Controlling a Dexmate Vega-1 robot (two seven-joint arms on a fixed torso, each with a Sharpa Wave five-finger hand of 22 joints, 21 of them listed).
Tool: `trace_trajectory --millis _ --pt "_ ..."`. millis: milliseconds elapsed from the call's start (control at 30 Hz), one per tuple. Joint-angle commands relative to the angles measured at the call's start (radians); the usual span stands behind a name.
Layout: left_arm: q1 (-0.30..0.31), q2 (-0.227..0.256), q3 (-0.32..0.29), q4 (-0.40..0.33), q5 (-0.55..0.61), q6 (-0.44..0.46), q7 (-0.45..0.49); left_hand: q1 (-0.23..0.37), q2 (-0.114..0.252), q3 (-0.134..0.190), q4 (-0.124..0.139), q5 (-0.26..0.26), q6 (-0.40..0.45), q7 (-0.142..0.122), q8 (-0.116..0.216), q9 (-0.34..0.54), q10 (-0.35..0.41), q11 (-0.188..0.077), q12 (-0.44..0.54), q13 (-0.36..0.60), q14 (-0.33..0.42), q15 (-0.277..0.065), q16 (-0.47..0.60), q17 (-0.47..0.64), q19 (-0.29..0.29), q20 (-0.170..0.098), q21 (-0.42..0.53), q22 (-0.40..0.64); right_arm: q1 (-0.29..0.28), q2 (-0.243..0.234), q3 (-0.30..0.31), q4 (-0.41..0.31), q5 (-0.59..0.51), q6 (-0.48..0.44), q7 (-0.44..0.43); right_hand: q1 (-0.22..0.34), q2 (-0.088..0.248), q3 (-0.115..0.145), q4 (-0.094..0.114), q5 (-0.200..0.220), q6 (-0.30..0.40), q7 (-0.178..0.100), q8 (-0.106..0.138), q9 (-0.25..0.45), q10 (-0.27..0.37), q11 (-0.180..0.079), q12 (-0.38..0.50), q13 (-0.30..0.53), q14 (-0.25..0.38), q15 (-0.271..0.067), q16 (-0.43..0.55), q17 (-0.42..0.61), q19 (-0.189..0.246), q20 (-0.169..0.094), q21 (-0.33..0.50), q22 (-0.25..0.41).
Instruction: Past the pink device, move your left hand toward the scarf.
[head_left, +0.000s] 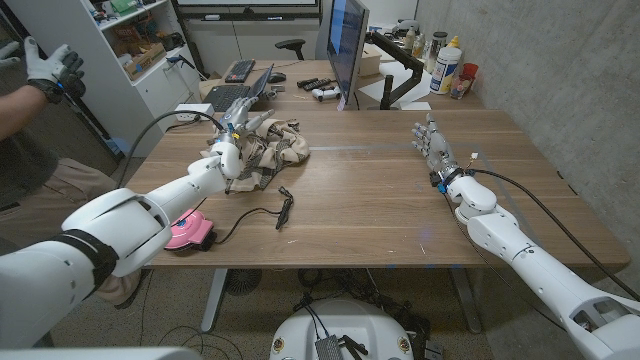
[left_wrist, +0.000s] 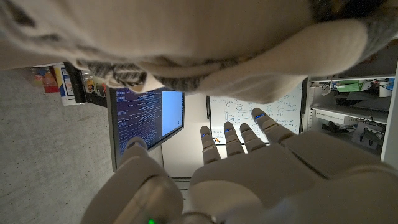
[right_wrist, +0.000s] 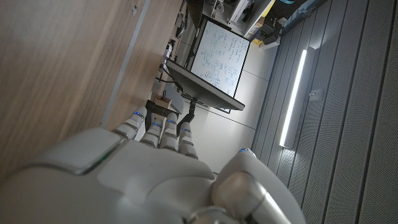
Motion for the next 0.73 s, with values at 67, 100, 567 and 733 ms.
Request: trace_trajectory --millis 67,100,567,733 --pt "-0.002 0.001 0.01 0.009 -0.009 -0.003 -0.001 0.009 0.005 0.0 -0.005 0.006 -0.002 0.004 0.0 0.001 -0.004 0.0 0.004 0.004 -0.006 -0.018 0.006 0.001 0.01 0.003 0.004 0.003 0.001 0.004 -0.004 0.001 -0.002 0.001 0.0 -0.003 0.019 0.003 0.005 -0.003 0.005 -0.001 0.006 0.003 0.002 -0.003 0.002 0.004 -0.003 0.001 0.003 0.004 0.007 0.0 -0.002 0.003" --pt "-0.003 0.001 0.012 0.013 -0.008 -0.008 -0.001 0.009 0.005 0.0 -0.006 0.006 -0.002 0.003 0.0 0.001 -0.004 0.0 0.004 0.004 -0.006 -0.018 0.006 0.001 0.009 0.003 0.004 0.003 0.0 0.005 -0.003 -0.001 0.0 -0.003 -0.002 -0.003 0.019 0.003 0.005 -0.003 0.006 -0.002 0.006 0.003 0.002 -0.003 0.001 0.004 -0.003 0.001 0.003 0.004 0.008 0.0 -0.003 0.003" --pt "-0.002 0.003 0.013 0.008 -0.01 -0.004 -0.006 0.009 0.006 -0.001 -0.007 0.006 -0.001 0.002 0.001 0.002 -0.004 -0.001 0.004 0.004 -0.006 -0.016 0.007 0.002 0.01 0.005 0.003 0.003 0.004 0.006 -0.003 0.002 0.001 0.0 0.002 -0.003 0.019 0.004 0.005 -0.004 0.006 -0.002 0.006 0.003 0.001 -0.002 0.001 0.004 -0.003 0.001 0.003 0.004 0.009 -0.001 -0.007 0.003" --pt "-0.008 -0.006 0.019 0.027 -0.009 -0.018 -0.004 0.009 0.006 -0.001 -0.008 0.007 -0.001 0.002 0.001 0.002 -0.004 -0.001 0.004 0.004 -0.006 -0.017 0.007 0.002 0.011 0.003 0.003 0.004 0.002 0.003 -0.002 0.001 0.0 -0.001 0.002 -0.003 0.019 0.004 0.005 -0.004 0.006 -0.001 0.006 0.003 0.002 -0.002 0.001 0.004 -0.003 0.001 0.003 0.004 0.01 -0.001 -0.009 0.003"
